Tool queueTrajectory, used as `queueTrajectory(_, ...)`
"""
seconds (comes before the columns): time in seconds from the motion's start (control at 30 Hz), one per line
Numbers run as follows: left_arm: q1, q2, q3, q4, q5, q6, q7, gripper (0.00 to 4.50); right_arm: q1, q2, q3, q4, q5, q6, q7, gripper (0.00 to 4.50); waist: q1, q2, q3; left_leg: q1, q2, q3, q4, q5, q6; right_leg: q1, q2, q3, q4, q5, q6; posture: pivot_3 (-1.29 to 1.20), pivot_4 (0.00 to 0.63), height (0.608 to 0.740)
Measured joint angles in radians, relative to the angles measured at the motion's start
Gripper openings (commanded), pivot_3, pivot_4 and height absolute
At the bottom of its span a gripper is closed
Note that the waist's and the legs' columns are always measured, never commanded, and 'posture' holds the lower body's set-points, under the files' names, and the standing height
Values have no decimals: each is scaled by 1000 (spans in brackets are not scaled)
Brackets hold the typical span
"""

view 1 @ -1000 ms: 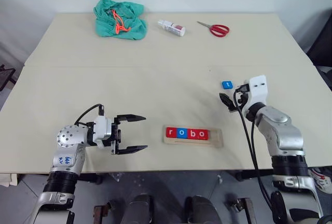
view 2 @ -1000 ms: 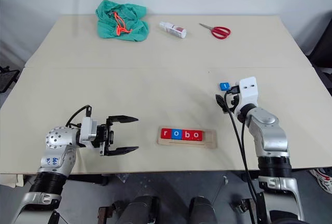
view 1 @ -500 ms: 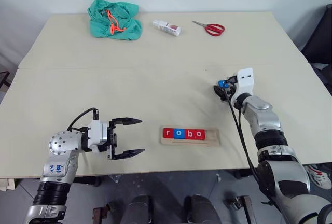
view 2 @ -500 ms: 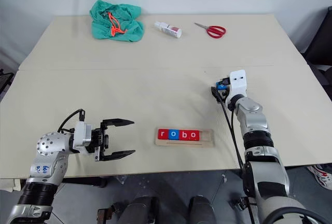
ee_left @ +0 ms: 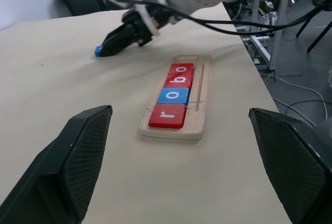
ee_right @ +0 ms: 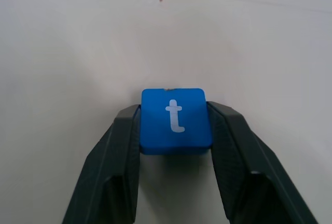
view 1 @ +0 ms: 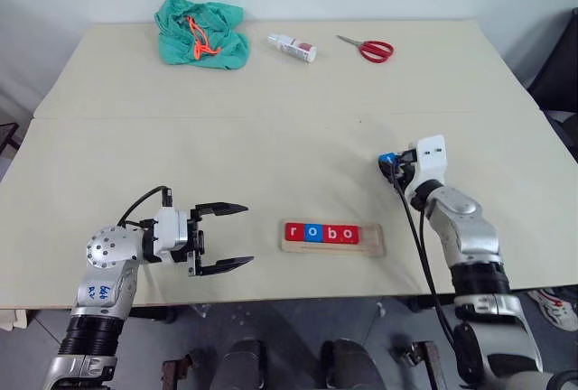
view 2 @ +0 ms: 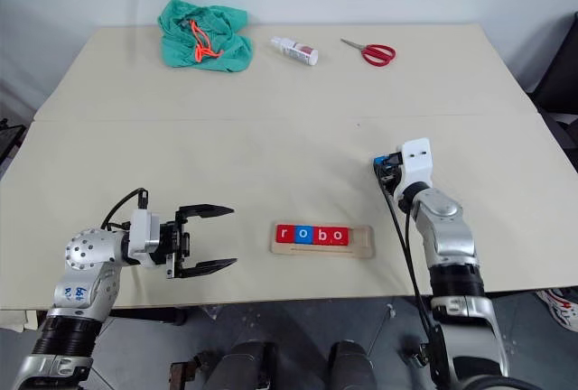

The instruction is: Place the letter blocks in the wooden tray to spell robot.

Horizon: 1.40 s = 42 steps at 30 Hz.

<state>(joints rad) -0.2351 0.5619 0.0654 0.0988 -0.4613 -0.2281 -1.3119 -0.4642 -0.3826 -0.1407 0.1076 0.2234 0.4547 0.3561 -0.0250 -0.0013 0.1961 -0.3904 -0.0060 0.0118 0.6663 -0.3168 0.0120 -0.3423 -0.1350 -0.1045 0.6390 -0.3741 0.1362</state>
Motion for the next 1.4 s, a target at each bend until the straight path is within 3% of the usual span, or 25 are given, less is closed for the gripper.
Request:
queueTrajectory(0.2,-32,-1,-4,79,-6,-28,-58,4500,286,8,-80,-544,98,310,-96,1465,14,0,0,0,0,0,0,0,0,0,0,0,-1,0,0,0,150,740)
queueTrajectory(0.37,-68,-6,-2,146,-7,-60,-100,4500,403,60,-120,-795,156,498,-184,1465,23,0,0,1,0,2,1,0,-1,1,0,2,-2,0,0,0,150,740)
queueTrajectory(0.53,-99,-12,0,195,-7,-77,-121,4500,513,107,-142,-898,174,579,-236,1465,27,0,0,1,-1,1,0,0,-1,1,0,2,-1,0,0,0,150,740)
queueTrajectory(0.77,-117,-31,-1,198,-6,-85,-128,4500,549,129,-154,-898,173,595,-263,1465,23,0,0,2,0,1,0,1,-1,1,1,2,-1,0,0,0,150,740)
queueTrajectory(1.03,-117,-31,-1,197,-6,-85,-122,4500,553,119,-164,-898,201,594,-230,4229,24,0,0,2,-1,2,0,1,-1,1,1,2,-1,0,0,0,150,740)
queueTrajectory(1.23,-117,-31,-1,197,-5,-85,-119,4500,562,-71,-199,-880,277,573,-45,4229,24,0,0,2,-1,2,0,0,-1,2,1,2,-2,0,0,0,150,740)
queueTrajectory(1.4,-120,-34,-1,198,-4,-85,-118,4500,573,-290,-202,-764,306,437,222,4229,26,0,0,2,-1,2,0,0,-1,3,1,2,-3,0,0,0,150,740)
